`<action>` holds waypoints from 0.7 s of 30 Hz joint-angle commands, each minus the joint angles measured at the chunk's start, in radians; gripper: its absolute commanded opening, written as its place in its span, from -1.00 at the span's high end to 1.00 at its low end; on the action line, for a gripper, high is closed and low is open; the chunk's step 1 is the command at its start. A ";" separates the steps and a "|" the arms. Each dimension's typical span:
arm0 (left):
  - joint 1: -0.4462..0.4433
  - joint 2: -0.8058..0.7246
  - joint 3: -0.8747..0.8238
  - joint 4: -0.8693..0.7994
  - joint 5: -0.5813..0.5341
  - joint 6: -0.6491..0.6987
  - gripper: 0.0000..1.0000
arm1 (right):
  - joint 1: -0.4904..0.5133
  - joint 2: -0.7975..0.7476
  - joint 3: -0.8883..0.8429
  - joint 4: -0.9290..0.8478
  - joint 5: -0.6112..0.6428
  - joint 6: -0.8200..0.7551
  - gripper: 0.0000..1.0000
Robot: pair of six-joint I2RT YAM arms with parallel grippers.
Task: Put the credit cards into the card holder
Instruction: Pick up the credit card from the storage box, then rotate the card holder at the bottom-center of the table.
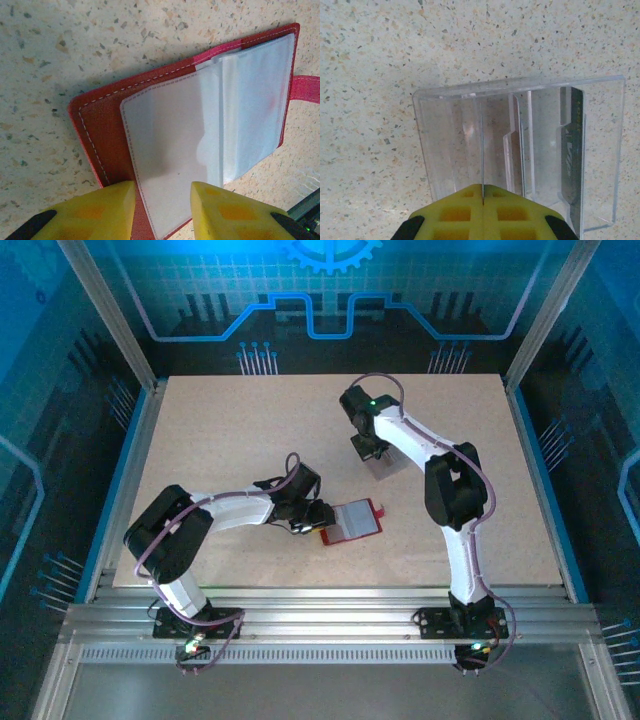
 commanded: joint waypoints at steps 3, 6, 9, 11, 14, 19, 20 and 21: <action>-0.005 -0.030 0.013 -0.032 0.013 0.005 0.27 | 0.024 -0.074 0.057 -0.054 0.015 -0.003 1.00; -0.004 -0.049 0.016 -0.047 0.011 0.011 0.26 | 0.033 -0.095 0.062 -0.060 -0.008 0.001 1.00; 0.000 -0.076 0.015 -0.063 0.004 0.015 0.25 | 0.046 -0.121 0.065 -0.073 -0.027 0.009 1.00; 0.001 -0.095 0.015 -0.086 -0.013 0.020 0.24 | 0.060 -0.147 0.058 -0.074 -0.034 0.015 1.00; 0.000 -0.120 0.018 -0.125 -0.039 0.030 0.24 | 0.094 -0.207 0.011 -0.061 -0.050 0.022 1.00; -0.012 -0.118 0.045 -0.192 -0.085 0.062 0.18 | 0.107 -0.383 -0.191 0.039 -0.200 0.084 1.00; -0.017 -0.110 0.055 -0.204 -0.099 0.069 0.17 | 0.107 -0.417 -0.233 0.061 -0.225 0.095 1.00; -0.024 -0.100 0.070 -0.226 -0.118 0.080 0.18 | 0.106 -0.454 -0.280 0.082 -0.255 0.111 1.00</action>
